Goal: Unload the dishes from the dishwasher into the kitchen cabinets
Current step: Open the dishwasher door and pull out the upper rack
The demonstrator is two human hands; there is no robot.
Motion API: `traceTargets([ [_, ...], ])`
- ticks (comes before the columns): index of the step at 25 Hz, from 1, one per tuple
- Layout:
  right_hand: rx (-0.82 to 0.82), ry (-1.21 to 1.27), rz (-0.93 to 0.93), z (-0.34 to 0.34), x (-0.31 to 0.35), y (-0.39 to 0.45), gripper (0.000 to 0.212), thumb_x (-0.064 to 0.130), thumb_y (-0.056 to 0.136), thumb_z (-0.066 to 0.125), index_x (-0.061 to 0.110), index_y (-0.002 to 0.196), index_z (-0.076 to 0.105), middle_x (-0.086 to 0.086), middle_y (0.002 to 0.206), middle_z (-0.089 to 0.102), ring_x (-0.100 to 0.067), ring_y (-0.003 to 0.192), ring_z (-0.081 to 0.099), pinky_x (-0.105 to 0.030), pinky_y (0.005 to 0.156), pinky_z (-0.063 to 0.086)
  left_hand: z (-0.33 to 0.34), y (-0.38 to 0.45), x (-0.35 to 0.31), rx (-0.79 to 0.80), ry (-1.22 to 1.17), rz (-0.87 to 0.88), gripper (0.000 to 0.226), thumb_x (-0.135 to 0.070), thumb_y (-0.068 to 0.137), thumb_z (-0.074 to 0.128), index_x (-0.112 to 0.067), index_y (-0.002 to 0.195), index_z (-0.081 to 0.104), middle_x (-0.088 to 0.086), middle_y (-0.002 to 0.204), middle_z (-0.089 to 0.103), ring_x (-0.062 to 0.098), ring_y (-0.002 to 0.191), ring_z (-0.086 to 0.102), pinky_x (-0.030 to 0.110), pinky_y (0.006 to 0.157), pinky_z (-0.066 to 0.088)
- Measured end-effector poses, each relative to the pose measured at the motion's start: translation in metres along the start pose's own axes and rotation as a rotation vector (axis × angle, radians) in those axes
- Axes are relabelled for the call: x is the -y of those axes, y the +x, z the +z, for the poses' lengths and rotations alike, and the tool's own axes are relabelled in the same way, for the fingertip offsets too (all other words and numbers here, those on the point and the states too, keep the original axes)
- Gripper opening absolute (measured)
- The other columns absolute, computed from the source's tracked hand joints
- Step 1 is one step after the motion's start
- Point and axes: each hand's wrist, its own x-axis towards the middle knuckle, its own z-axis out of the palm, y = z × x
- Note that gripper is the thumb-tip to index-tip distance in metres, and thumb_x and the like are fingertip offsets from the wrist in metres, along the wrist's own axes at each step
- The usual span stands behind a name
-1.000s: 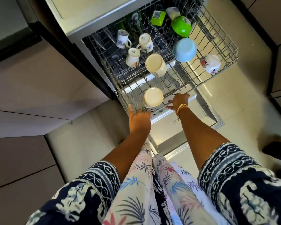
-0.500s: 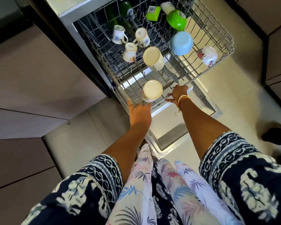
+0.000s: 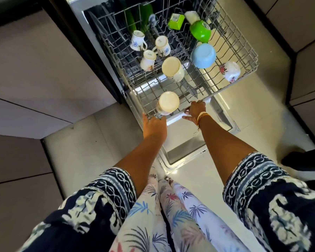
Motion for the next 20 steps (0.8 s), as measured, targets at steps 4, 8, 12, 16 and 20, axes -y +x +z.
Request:
traceTargets([
  [4, 0.066, -0.064, -0.029, -0.006, -0.002, -0.008, 0.044, 0.015, 0.099, 0.036, 0.006, 0.143, 0.033, -0.020, 0.138, 0.048, -0.022, 0.087, 0.061, -0.022, 0.058, 0.056, 0.003, -0.008, -0.002, -0.011, -0.069, 0.018, 0.046, -0.033, 0.097, 0.047, -0.015, 0.138, 0.036, 0.011, 0.131, 0.056, 0.029, 0.130, 0.043, 0.054, 0.117, 0.014],
  [8, -0.116, -0.599, -0.183, -0.011, 0.000, -0.034, 0.045, 0.020, 0.099, 0.038, -0.005, 0.137, 0.036, -0.024, 0.137, 0.044, -0.039, 0.123, 0.048, -0.044, 0.100, 0.045, -0.006, -0.014, -0.002, -0.018, -0.093, 0.043, 0.046, -0.035, 0.096, 0.047, -0.012, 0.135, 0.039, 0.012, 0.134, 0.052, 0.030, 0.128, 0.045, 0.050, 0.112, 0.026],
  [12, -0.128, -0.851, -0.471, -0.013, 0.014, -0.072, 0.062, 0.024, 0.095, 0.051, -0.001, 0.144, 0.023, -0.026, 0.142, 0.036, -0.041, 0.130, 0.040, -0.046, 0.106, 0.038, -0.038, -0.034, -0.002, -0.097, -0.128, 0.045, 0.044, -0.035, 0.096, 0.046, -0.012, 0.133, 0.042, 0.012, 0.134, 0.051, 0.029, 0.126, 0.046, 0.049, 0.107, 0.030],
  [16, -0.050, -1.032, -0.624, 0.005, 0.036, -0.122, 0.067, 0.029, 0.093, 0.055, 0.002, 0.145, 0.023, -0.024, 0.143, 0.037, -0.040, 0.132, 0.038, -0.049, 0.104, 0.038, -0.080, -0.073, 0.026, -0.173, -0.145, -0.038, 0.042, -0.032, 0.096, 0.046, -0.012, 0.133, 0.043, 0.011, 0.136, 0.049, 0.028, 0.130, 0.043, 0.052, 0.110, 0.027],
  [20, 0.046, -1.158, -0.716, 0.049, 0.040, -0.162, 0.070, 0.032, 0.094, 0.052, 0.003, 0.148, 0.018, -0.022, 0.146, 0.033, -0.040, 0.132, 0.038, -0.049, 0.103, 0.039, -0.093, -0.114, 0.075, -0.189, -0.117, -0.169, 0.048, -0.036, 0.096, 0.045, -0.011, 0.136, 0.039, 0.012, 0.139, 0.046, 0.028, 0.133, 0.039, 0.053, 0.112, 0.024],
])
